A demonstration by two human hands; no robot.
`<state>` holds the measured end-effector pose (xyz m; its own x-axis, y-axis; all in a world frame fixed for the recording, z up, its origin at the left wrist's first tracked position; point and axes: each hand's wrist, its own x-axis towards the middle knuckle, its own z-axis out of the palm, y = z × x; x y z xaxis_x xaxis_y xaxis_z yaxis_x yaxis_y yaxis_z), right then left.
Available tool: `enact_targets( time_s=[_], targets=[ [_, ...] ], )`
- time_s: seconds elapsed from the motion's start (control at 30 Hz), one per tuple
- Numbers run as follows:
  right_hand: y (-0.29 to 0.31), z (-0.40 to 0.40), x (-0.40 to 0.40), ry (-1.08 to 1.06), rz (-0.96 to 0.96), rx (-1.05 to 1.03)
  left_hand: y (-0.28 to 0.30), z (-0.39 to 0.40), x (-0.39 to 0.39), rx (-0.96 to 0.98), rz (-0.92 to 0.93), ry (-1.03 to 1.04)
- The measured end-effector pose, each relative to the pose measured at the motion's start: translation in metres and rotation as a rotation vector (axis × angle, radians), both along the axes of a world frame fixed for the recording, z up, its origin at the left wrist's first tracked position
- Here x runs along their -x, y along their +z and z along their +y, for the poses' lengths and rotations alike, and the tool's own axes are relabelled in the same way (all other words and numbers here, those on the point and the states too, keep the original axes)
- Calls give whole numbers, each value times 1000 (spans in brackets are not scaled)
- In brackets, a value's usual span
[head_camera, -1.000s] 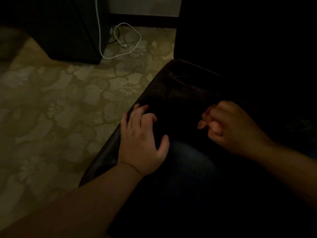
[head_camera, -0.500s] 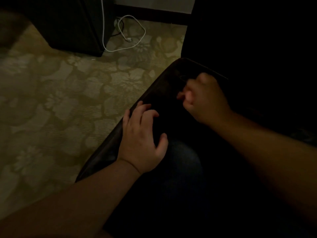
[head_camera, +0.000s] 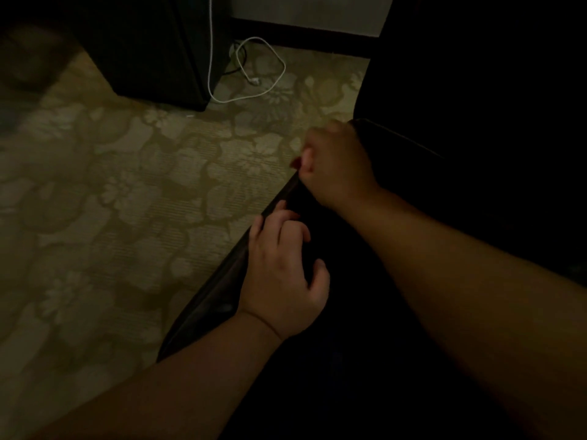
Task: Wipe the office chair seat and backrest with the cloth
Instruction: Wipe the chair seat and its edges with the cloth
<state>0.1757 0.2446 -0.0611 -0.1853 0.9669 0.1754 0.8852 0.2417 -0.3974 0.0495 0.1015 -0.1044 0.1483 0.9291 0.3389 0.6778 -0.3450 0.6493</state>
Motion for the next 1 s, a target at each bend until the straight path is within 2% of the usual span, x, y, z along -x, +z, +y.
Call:
enact_targets(
  time_s=[0.1,0.17,0.23,0.4,0.7,0.87,1.0],
  targets=[
    [-2,-7,28,182,52,91,1,1,2,-9,-3,17],
    [-3,-22,17,198,140,114,3,0,3,3,-2,32],
    [-2,-43,-5,185,208,85,5,0,4,16,2,36],
    [-6,-108,-69,197,183,95,8,7,7,28,91,34],
    [14,-249,-211,103,317,151,26,-1,-17,117,369,44],
    [17,-295,-294,-60,124,5,42,-58,-117,163,326,-262],
    [13,-305,-336,-325,129,-42,49,-73,-201,131,333,-440]
  ],
)
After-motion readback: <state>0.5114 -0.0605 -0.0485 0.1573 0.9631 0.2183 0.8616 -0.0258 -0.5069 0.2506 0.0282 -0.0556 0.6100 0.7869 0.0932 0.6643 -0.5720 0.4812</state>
